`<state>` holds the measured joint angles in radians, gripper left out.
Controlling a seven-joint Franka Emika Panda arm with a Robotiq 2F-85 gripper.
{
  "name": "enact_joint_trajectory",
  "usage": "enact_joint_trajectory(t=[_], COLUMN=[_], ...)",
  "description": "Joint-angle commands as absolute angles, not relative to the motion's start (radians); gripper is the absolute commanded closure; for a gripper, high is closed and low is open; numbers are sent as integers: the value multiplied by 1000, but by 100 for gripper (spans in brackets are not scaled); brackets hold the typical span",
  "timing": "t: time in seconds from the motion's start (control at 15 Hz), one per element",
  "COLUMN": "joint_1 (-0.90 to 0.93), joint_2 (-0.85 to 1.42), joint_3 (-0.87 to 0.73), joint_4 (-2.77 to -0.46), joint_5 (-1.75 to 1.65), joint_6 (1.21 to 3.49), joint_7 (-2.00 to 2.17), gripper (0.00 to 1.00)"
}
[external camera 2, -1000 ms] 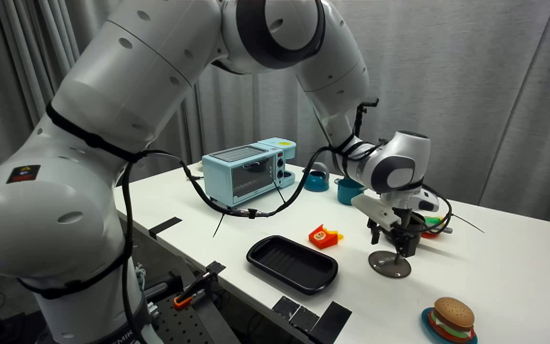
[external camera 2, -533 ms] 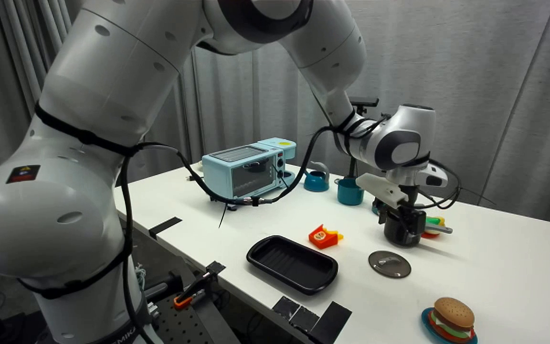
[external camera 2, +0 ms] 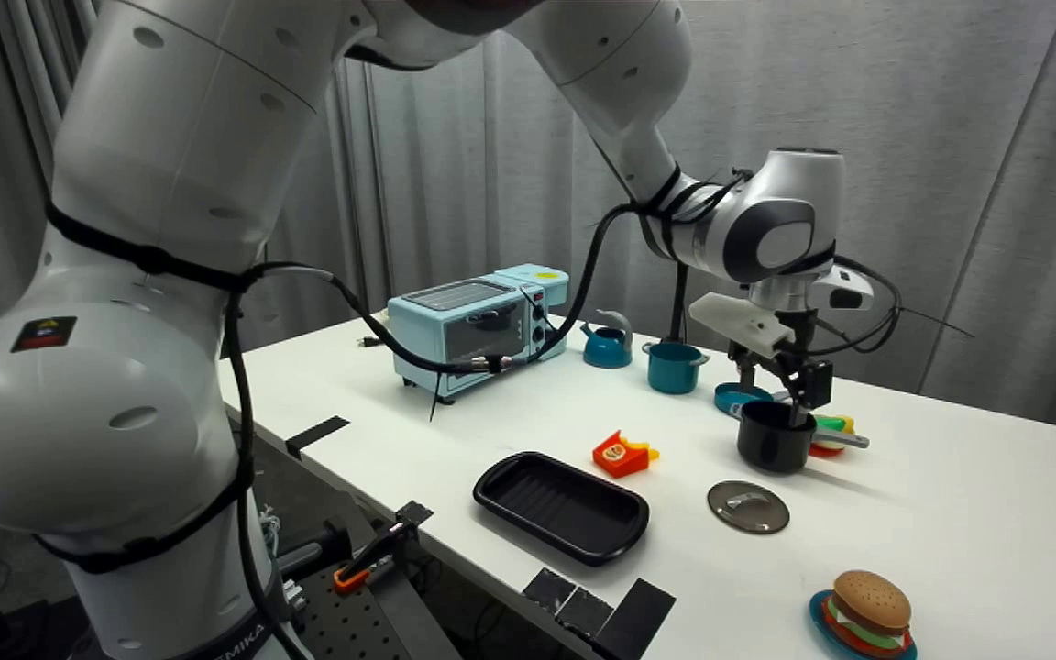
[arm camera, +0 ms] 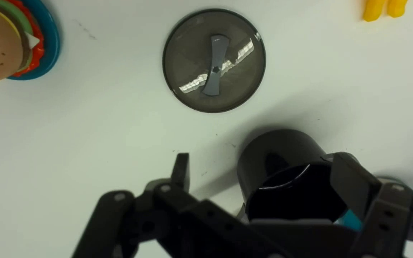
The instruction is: Remove the lid from the pot and put it on the table
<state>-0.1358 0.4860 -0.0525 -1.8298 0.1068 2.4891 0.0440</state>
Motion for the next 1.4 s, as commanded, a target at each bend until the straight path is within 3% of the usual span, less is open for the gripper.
enact_joint_trajectory(t=[0.0, 1.33], joint_1=[-145, -139], joint_2=[418, 433], joint_3=[-56, -60], joint_4=[-1880, -1864], joint_5=[112, 111], joint_6=[2482, 2487], joint_7=[13, 37], gripper=[0, 0])
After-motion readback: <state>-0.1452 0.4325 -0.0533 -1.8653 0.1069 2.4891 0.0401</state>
